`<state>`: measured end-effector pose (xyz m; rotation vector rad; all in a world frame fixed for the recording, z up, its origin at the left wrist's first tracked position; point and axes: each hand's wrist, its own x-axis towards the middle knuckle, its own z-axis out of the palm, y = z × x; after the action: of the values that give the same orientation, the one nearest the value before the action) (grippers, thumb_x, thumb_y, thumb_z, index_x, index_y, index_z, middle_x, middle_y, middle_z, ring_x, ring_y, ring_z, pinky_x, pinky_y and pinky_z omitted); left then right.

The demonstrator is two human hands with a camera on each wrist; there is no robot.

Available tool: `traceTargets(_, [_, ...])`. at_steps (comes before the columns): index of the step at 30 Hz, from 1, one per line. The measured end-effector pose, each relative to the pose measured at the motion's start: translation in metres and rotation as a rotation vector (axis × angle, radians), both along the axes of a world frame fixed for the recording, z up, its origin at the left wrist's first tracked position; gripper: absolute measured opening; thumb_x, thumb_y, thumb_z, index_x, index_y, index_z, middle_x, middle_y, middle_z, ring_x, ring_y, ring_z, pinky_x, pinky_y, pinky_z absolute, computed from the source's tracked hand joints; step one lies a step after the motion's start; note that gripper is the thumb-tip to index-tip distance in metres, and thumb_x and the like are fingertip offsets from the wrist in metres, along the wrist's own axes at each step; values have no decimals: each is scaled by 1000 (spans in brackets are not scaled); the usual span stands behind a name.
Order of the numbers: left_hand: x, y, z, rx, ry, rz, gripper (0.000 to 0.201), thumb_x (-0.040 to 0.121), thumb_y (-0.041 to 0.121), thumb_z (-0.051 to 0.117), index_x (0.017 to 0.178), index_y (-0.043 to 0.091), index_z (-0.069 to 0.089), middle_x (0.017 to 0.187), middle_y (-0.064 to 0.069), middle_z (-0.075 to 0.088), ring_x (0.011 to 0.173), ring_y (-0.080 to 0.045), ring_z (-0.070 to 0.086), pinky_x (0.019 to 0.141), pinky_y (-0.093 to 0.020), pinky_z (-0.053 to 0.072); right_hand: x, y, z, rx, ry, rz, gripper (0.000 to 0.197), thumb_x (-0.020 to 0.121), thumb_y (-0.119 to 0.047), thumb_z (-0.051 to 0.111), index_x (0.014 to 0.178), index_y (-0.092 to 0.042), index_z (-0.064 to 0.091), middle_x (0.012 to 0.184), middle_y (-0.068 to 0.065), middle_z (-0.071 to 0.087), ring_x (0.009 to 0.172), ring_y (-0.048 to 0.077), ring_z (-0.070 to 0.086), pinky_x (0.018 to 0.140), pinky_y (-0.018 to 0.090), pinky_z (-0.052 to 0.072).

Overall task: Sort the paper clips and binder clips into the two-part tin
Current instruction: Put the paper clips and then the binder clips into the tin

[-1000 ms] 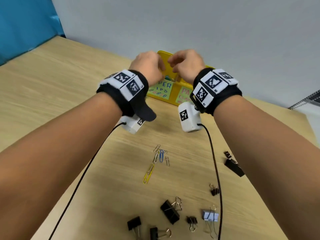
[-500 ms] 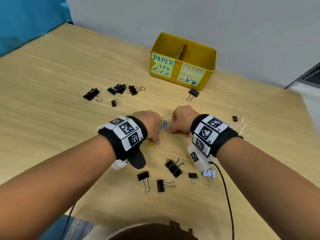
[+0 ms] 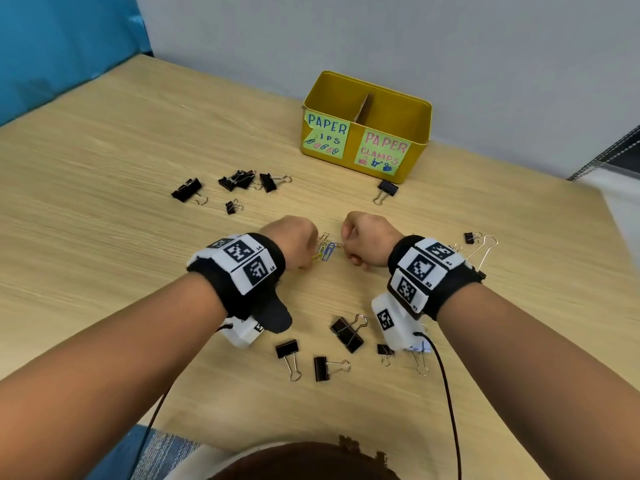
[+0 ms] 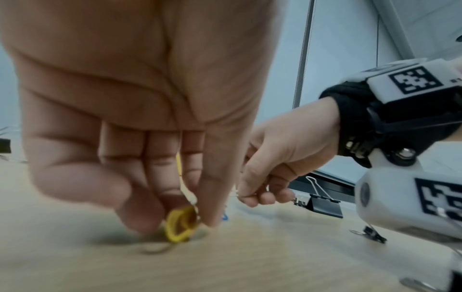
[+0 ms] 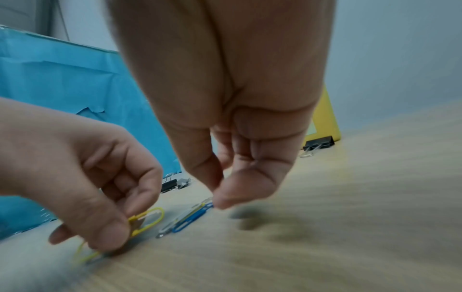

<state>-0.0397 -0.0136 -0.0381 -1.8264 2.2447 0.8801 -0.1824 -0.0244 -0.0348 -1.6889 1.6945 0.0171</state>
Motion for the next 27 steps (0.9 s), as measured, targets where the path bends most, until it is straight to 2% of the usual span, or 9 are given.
traceTargets(3, [1,-11,3,-75,80,100,18,84,2,55,96,15,60,99,-6,59,84,-20,53,71,-28,41,-4,-4,1,-27,-68,-63,31,88,2,39,69,-21,47,64,6,53,53,22,52,50,28,47])
traceTargets(6, [-4,-19,6,-58,86,137,32,89,-2,46,108,15,65,122,-11,58,104,-26,58,87,-31,46,-5,-7,-2,-71,-58,-57,24,90,1,46,77,-12,60,63,3,53,53,17,54,57,27,53])
traceTargets(8, [-8,-23,4,-64,99,153,35,90,-3,44,110,13,67,127,-12,57,113,-29,58,93,-31,46,-5,-10,-4,-122,-20,-28,14,88,-2,54,89,-5,68,67,3,57,50,12,51,59,24,53])
traceTargets(10, [-10,-23,1,-78,110,156,33,90,-3,46,108,11,69,126,-13,58,113,-29,59,93,-30,46,-5,-12,-6,-175,53,50,16,83,-10,66,95,-1,71,80,6,63,58,14,53,65,24,50])
traceTargets(13, [-12,-24,-6,-95,128,168,27,88,-2,52,104,9,72,122,-13,63,110,-28,61,97,-32,49,-1,-12,-7,-210,171,138,36,74,-34,75,95,-4,71,91,5,64,84,17,56,73,26,46])
traceTargets(17, [-10,-24,-7,-130,149,180,22,82,2,62,99,9,74,114,-11,67,106,-25,63,96,-34,52,13,-10,-11,-214,270,123,52,67,-54,73,75,-4,59,78,7,60,75,21,56,58,29,43])
traceTargets(19, [-5,-25,-8,-154,168,207,22,84,1,58,95,10,75,112,-11,68,104,-26,63,95,-35,52,19,-12,-12,-201,309,128,48,69,-49,74,79,-5,58,81,8,60,78,23,56,59,28,43])
traceTargets(23, [3,-24,-5,-166,198,245,27,85,-1,52,91,9,75,106,-10,70,101,-27,64,89,-30,52,23,-22,-13,-176,297,86,39,75,-25,75,106,-3,64,111,13,65,103,26,62,75,27,49])
traceTargets(27, [5,-24,-3,-151,196,244,21,82,-4,51,87,12,63,90,-8,61,95,-30,64,74,-28,49,24,-24,-12,-138,270,35,38,74,-12,75,109,-2,65,113,13,66,104,26,63,79,27,53])
